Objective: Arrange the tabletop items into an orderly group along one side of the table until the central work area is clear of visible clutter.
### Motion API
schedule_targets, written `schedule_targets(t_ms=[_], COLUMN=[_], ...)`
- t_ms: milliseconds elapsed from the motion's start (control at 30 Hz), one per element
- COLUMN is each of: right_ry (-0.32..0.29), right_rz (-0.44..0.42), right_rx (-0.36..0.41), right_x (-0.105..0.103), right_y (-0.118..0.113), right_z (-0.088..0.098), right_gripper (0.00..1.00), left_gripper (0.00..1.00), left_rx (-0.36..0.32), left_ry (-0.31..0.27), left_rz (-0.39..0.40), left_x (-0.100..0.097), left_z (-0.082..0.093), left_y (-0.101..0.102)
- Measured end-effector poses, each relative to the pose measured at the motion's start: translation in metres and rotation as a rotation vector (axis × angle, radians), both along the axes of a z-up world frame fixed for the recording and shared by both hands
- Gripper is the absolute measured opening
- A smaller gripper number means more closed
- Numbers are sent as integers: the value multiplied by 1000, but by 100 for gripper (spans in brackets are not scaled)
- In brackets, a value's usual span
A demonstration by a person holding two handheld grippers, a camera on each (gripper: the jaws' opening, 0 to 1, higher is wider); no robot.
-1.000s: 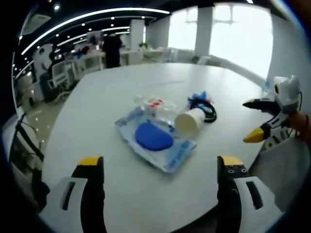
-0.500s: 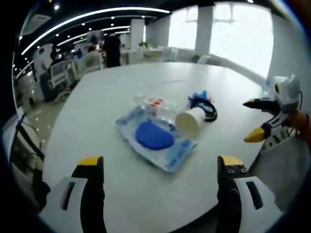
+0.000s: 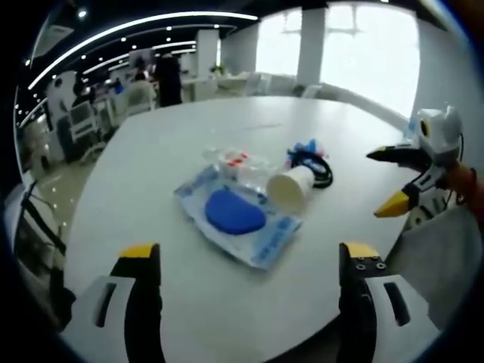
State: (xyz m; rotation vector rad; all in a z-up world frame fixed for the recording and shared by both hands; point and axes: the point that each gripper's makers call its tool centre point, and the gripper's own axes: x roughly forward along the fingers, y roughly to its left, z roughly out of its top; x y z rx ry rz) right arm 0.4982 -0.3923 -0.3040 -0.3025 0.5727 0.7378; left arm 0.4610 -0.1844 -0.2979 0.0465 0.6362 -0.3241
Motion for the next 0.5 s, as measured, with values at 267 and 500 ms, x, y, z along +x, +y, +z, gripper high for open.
schedule_targets(t_ms=[267, 500], right_ry=[-40, -49], right_rz=[129, 238], right_rx=[3, -23], right_x=[25, 40], right_y=[29, 49], right_z=[11, 6], right_gripper=[97, 94], left_gripper=[95, 94], left_rx=[-2, -4], left_ry=[19, 30], left_rz=[1, 0], left_x=[-2, -2], left_z=[-4, -6], left_y=[0, 1])
